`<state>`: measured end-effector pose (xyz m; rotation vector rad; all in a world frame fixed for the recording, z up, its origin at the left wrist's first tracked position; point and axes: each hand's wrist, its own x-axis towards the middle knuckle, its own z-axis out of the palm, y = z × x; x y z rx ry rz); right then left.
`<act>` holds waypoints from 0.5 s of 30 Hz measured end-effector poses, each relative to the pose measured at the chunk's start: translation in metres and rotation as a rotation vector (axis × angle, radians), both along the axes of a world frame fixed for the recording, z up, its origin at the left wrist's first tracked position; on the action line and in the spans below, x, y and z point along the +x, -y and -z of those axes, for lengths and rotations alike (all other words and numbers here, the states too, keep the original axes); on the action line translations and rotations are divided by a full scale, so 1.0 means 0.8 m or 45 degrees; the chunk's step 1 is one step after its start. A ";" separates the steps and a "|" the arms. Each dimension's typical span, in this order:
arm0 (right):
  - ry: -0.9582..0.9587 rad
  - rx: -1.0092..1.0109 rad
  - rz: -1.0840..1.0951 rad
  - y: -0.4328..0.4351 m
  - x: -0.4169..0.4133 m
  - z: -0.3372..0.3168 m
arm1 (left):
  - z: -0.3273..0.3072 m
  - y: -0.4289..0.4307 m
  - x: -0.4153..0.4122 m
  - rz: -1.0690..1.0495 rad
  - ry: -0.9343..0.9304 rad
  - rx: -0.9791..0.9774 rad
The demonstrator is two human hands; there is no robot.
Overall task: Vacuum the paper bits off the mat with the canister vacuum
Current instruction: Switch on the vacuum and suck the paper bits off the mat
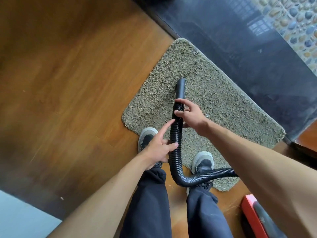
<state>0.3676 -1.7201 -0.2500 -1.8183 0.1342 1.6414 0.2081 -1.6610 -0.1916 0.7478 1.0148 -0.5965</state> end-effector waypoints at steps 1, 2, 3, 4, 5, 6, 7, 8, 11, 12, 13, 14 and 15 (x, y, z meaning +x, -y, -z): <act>-0.013 0.003 -0.012 -0.003 -0.003 -0.001 | -0.001 0.000 -0.003 -0.012 -0.006 0.000; -0.027 0.006 -0.023 -0.005 -0.007 -0.002 | -0.002 -0.001 -0.007 -0.021 -0.014 -0.001; -0.037 0.007 -0.034 -0.008 -0.010 -0.003 | -0.002 -0.002 -0.012 -0.031 -0.023 -0.006; -0.044 0.008 -0.045 -0.010 -0.013 -0.004 | -0.002 -0.004 -0.017 -0.043 -0.030 -0.015; -0.052 0.008 -0.057 -0.013 -0.016 -0.005 | -0.001 -0.007 -0.021 -0.055 -0.032 -0.026; -0.062 0.007 -0.063 -0.014 -0.017 -0.006 | -0.001 -0.009 -0.026 -0.061 -0.029 -0.038; -0.072 0.004 -0.061 -0.015 -0.018 -0.008 | 0.000 -0.010 -0.029 -0.062 -0.024 -0.049; -0.077 0.001 -0.048 -0.014 -0.018 -0.011 | -0.001 -0.010 -0.030 -0.058 -0.020 -0.059; -0.073 -0.035 0.011 -0.001 -0.019 -0.020 | -0.006 -0.006 -0.027 -0.011 -0.016 -0.072; -0.074 -0.050 0.040 0.006 -0.019 -0.023 | -0.007 -0.003 -0.025 0.016 -0.016 -0.074; -0.077 -0.065 0.072 0.014 -0.020 -0.024 | -0.009 0.000 -0.023 0.052 -0.014 -0.076; -0.078 -0.079 0.104 0.023 -0.021 -0.025 | -0.010 0.003 -0.021 0.090 -0.012 -0.077; -0.074 -0.092 0.131 0.032 -0.022 -0.025 | -0.011 0.007 -0.020 0.124 -0.013 -0.078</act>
